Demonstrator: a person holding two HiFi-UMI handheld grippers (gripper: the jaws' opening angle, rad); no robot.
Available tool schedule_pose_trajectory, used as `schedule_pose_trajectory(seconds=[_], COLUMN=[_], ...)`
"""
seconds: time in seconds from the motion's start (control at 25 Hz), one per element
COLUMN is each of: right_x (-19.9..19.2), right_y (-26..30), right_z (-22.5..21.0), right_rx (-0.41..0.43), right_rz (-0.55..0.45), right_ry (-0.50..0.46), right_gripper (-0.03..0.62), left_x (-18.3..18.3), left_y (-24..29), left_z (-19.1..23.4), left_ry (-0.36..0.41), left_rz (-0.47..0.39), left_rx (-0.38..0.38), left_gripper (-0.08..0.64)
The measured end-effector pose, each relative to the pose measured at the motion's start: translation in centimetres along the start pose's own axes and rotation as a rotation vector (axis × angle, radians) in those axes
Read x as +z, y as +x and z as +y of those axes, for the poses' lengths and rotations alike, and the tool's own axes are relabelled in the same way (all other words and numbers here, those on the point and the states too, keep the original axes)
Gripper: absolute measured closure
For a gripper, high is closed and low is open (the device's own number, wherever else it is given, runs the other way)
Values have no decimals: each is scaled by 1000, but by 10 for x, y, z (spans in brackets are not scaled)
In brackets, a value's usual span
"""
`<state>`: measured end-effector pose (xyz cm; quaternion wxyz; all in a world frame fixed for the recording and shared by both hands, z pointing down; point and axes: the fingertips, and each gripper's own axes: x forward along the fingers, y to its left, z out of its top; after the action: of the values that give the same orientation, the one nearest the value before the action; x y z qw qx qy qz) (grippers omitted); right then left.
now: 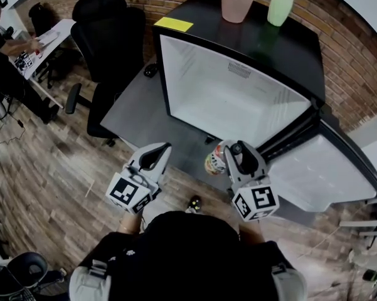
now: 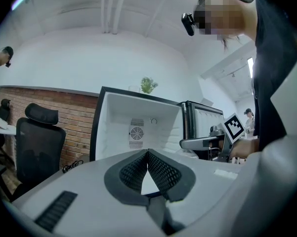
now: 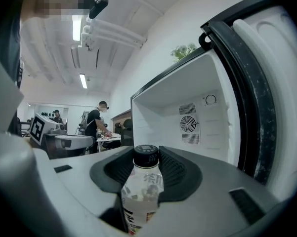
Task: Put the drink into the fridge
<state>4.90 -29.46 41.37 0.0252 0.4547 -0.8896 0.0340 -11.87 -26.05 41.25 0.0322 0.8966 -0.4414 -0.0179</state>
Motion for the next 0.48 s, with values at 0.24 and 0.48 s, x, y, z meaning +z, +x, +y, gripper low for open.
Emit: schedule_pose_trajectory(seconds=[0.24,0.48], right_x=[6,13], right_y=[22,43], right_z=[-17,-24], right_rx=[39,55], right_rz=[-13,-24], right_ry=[-16,-28], right_gripper=[440,440], left_x=[-2,-1], left_y=[29,39], left_z=[9,20], left_ry=[9,6], left_rz=[-2,-1], left_rx=[15,21], left_gripper=[557,557])
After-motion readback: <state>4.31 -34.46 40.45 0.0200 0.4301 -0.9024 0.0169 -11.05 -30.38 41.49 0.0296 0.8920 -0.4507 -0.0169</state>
